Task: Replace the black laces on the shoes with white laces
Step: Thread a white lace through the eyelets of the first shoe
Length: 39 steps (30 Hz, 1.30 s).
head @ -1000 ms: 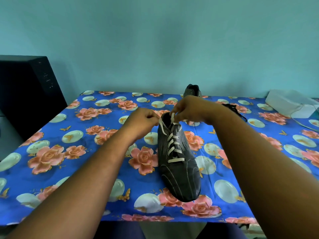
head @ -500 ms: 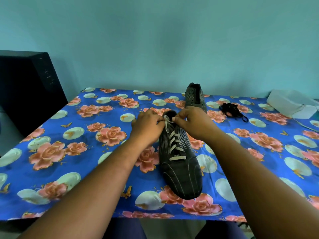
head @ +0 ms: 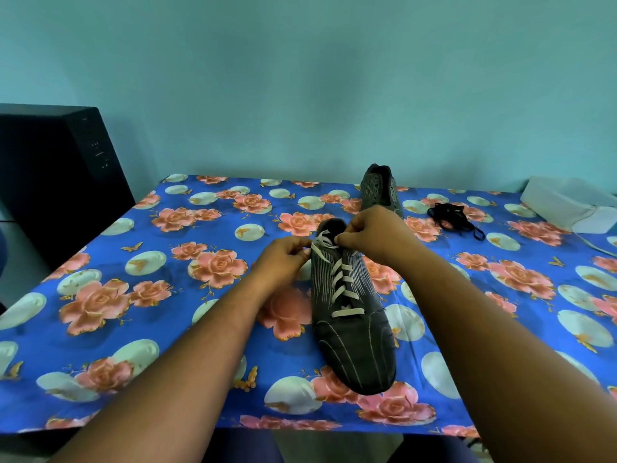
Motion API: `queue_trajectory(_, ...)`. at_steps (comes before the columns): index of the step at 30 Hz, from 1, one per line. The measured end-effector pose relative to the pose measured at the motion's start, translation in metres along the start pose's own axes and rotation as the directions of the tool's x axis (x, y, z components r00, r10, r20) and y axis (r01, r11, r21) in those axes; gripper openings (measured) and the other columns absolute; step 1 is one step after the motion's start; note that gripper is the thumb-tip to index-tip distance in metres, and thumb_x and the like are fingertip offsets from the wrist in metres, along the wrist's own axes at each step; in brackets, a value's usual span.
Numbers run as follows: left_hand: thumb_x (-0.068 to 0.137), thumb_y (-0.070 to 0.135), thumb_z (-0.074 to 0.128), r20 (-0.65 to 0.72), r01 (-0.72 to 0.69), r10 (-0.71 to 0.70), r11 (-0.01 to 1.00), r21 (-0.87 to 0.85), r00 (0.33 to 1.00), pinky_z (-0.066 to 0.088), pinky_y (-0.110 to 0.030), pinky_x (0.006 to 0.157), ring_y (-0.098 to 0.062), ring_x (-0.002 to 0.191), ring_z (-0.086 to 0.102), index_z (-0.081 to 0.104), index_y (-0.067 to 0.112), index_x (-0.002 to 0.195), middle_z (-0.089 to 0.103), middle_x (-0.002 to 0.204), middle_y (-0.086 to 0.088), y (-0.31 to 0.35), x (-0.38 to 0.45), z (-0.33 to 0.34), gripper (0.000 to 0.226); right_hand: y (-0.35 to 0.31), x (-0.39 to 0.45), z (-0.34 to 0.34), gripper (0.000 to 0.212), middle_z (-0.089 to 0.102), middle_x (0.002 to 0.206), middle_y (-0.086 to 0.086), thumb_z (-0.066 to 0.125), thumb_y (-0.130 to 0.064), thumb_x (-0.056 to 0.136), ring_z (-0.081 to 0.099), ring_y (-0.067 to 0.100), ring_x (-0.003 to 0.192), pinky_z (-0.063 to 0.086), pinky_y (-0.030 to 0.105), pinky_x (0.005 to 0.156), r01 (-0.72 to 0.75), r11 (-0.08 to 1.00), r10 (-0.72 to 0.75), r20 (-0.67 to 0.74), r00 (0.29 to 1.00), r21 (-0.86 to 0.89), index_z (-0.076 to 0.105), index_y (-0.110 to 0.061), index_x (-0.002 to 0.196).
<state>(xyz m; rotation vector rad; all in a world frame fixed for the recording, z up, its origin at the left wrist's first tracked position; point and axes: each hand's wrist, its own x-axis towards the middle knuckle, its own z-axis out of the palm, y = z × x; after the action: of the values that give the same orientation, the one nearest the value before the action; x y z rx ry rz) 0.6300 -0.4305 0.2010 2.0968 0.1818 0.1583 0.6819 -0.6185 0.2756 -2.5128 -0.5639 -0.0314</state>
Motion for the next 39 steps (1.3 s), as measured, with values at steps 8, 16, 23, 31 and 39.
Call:
queue_trajectory(8,0.094,0.016,0.072,-0.224,-0.160,0.093,0.939,-0.304,0.970,0.052,-0.015,0.073,0.000,0.084,0.070,0.076,0.011,0.105,0.077,0.099,-0.001,0.033,-0.009,-0.018,0.013,0.005,-0.003,0.003,0.020,0.063,0.065,-0.004,0.081,-0.024,0.083,0.052,0.008,0.055,0.037,0.024,0.052,-0.022,0.980,0.038,-0.079,0.996,0.198,0.068,-0.009,0.078)
queue_trajectory(16,0.099,0.042,0.057,-0.036,-0.193,0.243,0.843,0.502,0.969,0.038,-0.043,0.097,-0.022,0.122,0.049,0.077,0.031,0.102,0.064,0.121,0.008,0.045,0.000,-0.010,0.023,0.012,-0.015,0.006,0.021,0.076,0.079,0.006,0.068,-0.023,0.096,0.052,0.009,0.059,0.044,0.017,0.052,0.014,0.786,0.062,-0.102,0.993,0.618,0.072,-0.007,0.083)
queue_trajectory(23,0.084,0.048,0.027,-0.159,-0.135,0.138,0.990,0.029,0.978,0.031,-0.041,0.107,-0.013,0.128,0.046,0.072,0.036,0.121,0.058,0.127,0.009,0.040,-0.018,-0.003,0.059,0.022,-0.035,0.016,0.012,0.067,0.073,-0.015,0.068,-0.028,0.096,0.055,-0.001,0.062,0.047,0.020,0.065,0.104,0.776,0.038,-0.211,0.977,0.622,0.072,-0.017,0.092)
queue_trajectory(31,0.085,0.052,0.054,-0.112,0.114,-0.188,0.874,-0.473,0.976,0.032,-0.051,0.120,-0.017,0.140,0.046,0.049,0.055,0.138,0.048,0.151,0.017,0.029,-0.084,0.037,0.053,0.042,-0.076,0.042,0.039,0.064,0.125,-0.013,0.053,-0.050,0.101,0.061,0.005,0.113,0.048,0.024,0.091,-0.127,0.640,0.161,0.030,0.987,0.758,0.052,-0.033,0.136)
queue_trajectory(39,0.086,0.025,0.052,-0.132,0.030,-0.122,0.836,-0.547,0.984,0.057,-0.040,0.091,-0.020,0.102,0.070,0.067,0.028,0.118,0.076,0.103,0.004,0.041,-0.102,0.065,0.036,0.037,-0.091,0.061,0.018,0.073,0.091,-0.023,0.050,-0.024,0.106,0.069,0.001,0.096,0.055,0.029,0.092,-0.117,0.542,0.135,0.051,0.989,0.832,0.066,-0.032,0.108)
